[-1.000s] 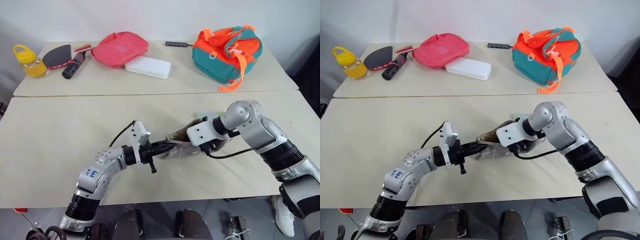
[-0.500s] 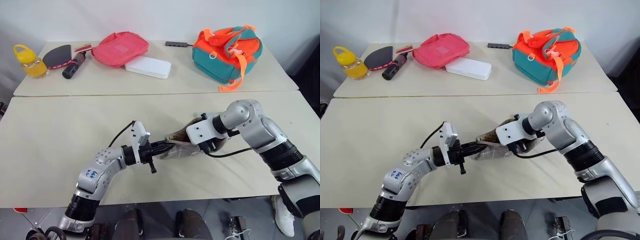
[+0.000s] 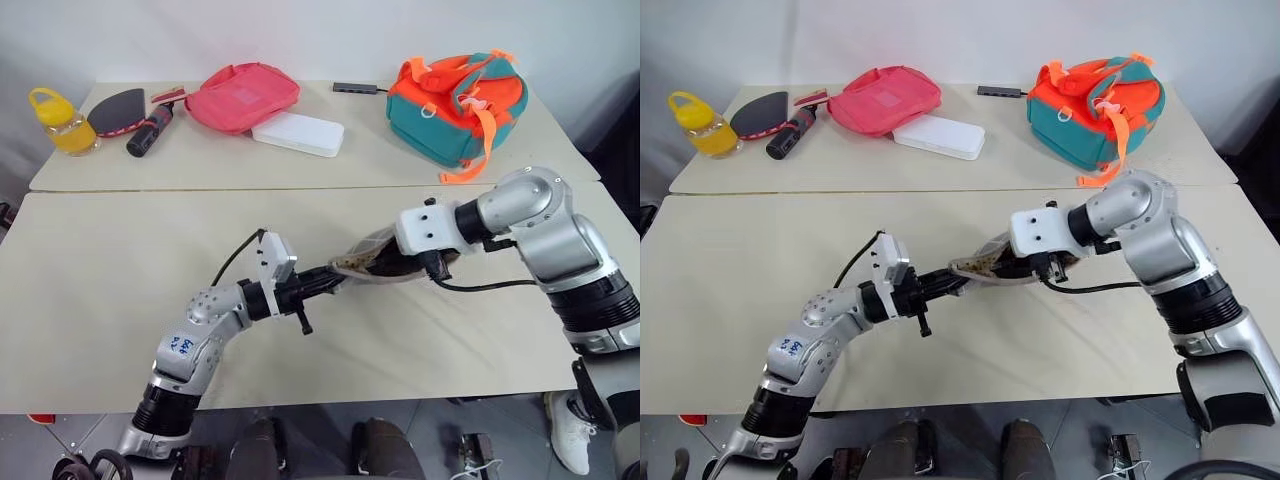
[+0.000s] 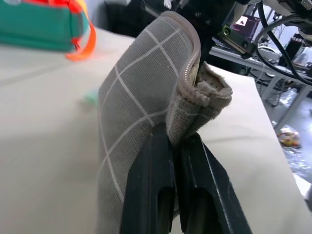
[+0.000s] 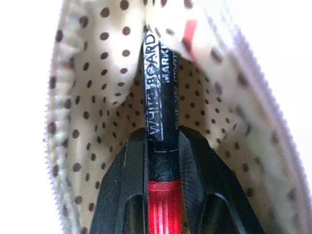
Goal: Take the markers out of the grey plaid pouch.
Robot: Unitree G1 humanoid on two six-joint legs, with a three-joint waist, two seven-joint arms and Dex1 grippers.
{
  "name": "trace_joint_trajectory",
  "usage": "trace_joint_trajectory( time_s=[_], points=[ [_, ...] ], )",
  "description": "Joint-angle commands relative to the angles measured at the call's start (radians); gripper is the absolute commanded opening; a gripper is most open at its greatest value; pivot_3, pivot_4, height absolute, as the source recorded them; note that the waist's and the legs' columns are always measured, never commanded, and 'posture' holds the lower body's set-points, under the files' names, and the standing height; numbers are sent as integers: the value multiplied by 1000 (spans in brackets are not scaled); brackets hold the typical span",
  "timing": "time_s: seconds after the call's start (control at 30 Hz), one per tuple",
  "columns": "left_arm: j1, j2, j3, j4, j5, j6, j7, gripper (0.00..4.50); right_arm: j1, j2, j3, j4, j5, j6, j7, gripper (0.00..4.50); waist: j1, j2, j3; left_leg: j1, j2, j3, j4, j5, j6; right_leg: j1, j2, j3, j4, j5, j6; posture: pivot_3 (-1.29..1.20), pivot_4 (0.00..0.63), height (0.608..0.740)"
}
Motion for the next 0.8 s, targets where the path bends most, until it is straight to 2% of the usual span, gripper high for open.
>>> trace_joint_trajectory(
  time_s=[0.03,0.17,0.37,0.47,0.67,0.8],
  points=[
    [-13,27,58,61,44,-48,23,0,-2,-36,-73,-45,74,8,22,503,-1,0,0,0,0,0,0,0,0,0,0,0,0,0,0,0,150,740],
    [-15,70,57,89,80,-95,-3,0,-22,-26,-103,-40,126,26,1,503,-5,0,0,0,0,0,-1,0,0,-1,0,0,0,0,0,0,150,740],
    [-17,58,53,91,84,-128,-7,0,-51,42,-139,-19,194,40,-56,503,-2,0,0,0,0,0,0,0,0,0,0,0,0,0,0,0,150,740],
    [-12,64,63,82,97,-145,-2,0,-58,33,-144,-16,206,53,-55,503,-1,0,0,0,0,0,0,0,0,0,0,0,0,0,0,0,150,740],
    [-4,185,189,99,96,-193,-25,0,-95,19,-215,-21,298,158,-75,503,-5,0,0,0,0,0,-1,0,0,-1,0,0,0,0,0,0,150,740],
    [3,278,301,152,120,-268,-10,0,-44,-2,-229,3,275,156,-116,503,-5,0,0,0,1,1,-2,0,0,-1,0,0,0,0,0,0,150,740]
  ],
)
